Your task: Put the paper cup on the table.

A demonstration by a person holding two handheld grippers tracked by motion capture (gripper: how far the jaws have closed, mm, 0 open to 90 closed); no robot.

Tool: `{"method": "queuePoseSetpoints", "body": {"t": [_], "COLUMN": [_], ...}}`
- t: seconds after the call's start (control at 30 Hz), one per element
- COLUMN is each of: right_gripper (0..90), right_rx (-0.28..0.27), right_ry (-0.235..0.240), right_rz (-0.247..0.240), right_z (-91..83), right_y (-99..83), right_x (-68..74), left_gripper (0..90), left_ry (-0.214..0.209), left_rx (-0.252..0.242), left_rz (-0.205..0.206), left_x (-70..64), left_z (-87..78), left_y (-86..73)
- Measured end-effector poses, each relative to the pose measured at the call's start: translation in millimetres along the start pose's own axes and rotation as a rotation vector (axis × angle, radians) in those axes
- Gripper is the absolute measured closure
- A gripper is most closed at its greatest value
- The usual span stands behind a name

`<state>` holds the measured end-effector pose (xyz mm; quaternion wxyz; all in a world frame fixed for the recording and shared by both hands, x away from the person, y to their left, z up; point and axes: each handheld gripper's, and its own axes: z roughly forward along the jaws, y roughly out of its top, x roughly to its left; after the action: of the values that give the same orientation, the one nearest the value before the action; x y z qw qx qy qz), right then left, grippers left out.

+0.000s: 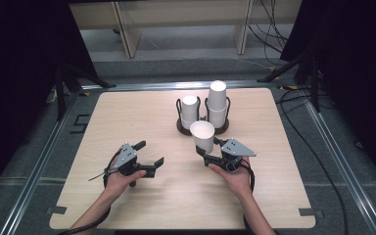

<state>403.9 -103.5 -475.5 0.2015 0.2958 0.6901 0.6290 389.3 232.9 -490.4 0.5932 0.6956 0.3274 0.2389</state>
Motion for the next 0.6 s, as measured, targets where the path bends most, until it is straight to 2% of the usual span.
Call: {"method": "queuePoseSetpoints", "body": {"t": [0.03,0.07,0.1,0.17,0.2,0.23,0.3,0.37,0.4,0.43,0.47,0.53,0.6], "right_gripper": [34.9,34.9,34.9,34.8,34.8,34.8,34.8,34.8,34.7,34.7,34.7,34.7,34.6], "right_rx": [0.003,-0.003,0.01,0.006,0.005,0.009,0.016,0.027,0.019,0.017,0.009,0.019,0.024], "right_ry": [-0.009,-0.011,-0.015,0.005,-0.003,0.001,0.006,0.012,0.011,0.015,0.016,0.018,0.016], "right_rz": [-0.015,-0.035,-0.02,-0.016,-0.032,-0.026,-0.033,-0.017,-0.037,-0.037,-0.033,-0.035,-0.035], "right_z": [0.1,0.7,0.6,3.3,4.4,5.6,7.7,10.4,12.3,13.5,14.9,15.2,16.0], "right_y": [0.9,1.5,2.1,1.1,0.4,-0.4,-1.6,-3.3,-3.5,-4.3,-5.2,-5.6,-6.6], "right_x": [0.5,-0.1,2.5,3.8,3.6,4.3,4.3,6.1,5.9,6.8,7.7,8.4,10.8], "left_gripper": [0.0,0.0,0.0,0.0,0.0,0.0,0.0,0.0,0.0,0.0,0.0,0.0,0.0], "left_ry": [-0.006,0.0,-0.012,-0.03,-0.028,-0.041,-0.047,-0.06,-0.069,-0.078,-0.089,-0.096,-0.102], "left_rx": [-0.019,-0.005,-0.013,-0.02,-0.009,-0.014,-0.01,-0.006,-0.011,-0.011,0.002,-0.002,-0.019], "left_rz": [-0.012,-0.027,-0.043,-0.047,-0.052,-0.061,-0.059,-0.053,-0.05,-0.022,-0.042,-0.041,-0.062], "left_x": [0.0,-1.1,-4.1,-8.9,-10.7,-13.6,-15.3,-19.0,-20.4,-21.3,-24.4,-26.0,-30.9], "left_z": [0.9,-0.7,-0.1,1.8,2.3,5.6,8.3,14.3,17.9,23.5,25.4,27.3,33.0], "left_y": [0.3,2.7,7.9,16.9,20.3,24.7,27.7,31.8,33.3,37.9,40.0,42.1,49.1]}}
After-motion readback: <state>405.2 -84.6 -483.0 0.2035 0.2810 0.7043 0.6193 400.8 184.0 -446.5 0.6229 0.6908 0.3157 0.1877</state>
